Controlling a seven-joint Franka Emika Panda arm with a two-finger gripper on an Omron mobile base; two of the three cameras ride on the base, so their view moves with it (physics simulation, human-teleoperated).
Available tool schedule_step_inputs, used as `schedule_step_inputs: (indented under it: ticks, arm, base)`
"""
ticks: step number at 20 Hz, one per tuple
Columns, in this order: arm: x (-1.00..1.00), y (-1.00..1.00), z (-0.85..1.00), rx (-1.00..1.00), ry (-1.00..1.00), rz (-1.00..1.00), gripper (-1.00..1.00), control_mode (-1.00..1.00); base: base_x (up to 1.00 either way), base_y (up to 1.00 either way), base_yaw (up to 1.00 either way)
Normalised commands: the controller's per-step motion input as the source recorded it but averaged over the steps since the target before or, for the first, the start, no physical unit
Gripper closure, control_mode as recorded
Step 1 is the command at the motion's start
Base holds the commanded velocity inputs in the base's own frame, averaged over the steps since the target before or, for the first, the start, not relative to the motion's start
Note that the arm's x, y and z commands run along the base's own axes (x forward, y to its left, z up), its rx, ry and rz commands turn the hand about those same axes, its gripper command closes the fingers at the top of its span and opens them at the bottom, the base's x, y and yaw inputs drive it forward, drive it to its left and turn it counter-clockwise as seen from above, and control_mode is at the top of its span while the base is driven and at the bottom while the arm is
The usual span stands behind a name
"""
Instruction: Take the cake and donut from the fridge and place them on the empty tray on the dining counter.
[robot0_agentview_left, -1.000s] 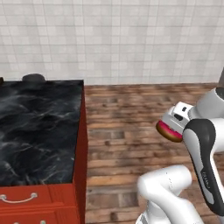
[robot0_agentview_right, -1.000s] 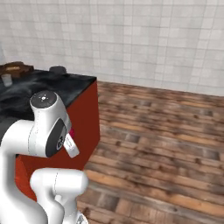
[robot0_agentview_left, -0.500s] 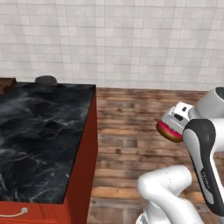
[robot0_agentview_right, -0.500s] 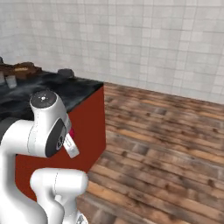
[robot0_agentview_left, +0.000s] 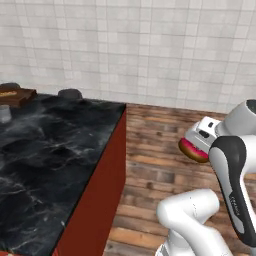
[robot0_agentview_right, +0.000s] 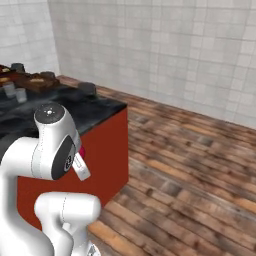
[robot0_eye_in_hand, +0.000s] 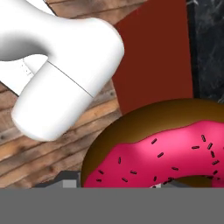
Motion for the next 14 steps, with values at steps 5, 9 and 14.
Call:
schedule_step_inputs:
  ticks: [5, 9, 14]
  arm:
    - [0.0, 0.0, 0.0, 0.0, 0.0, 0.0, 1.0, 1.0]
    - [0.0, 0.0, 0.0, 0.0, 0.0, 0.0, 1.0, 1.0]
    - [0.0, 0.0, 0.0, 0.0, 0.0, 0.0, 1.0, 1.0]
  base:
    - [0.47, -0.64, 0.33]
    - [0.43, -0.71, 0.33]
    - [0.38, -0.77, 0.32]
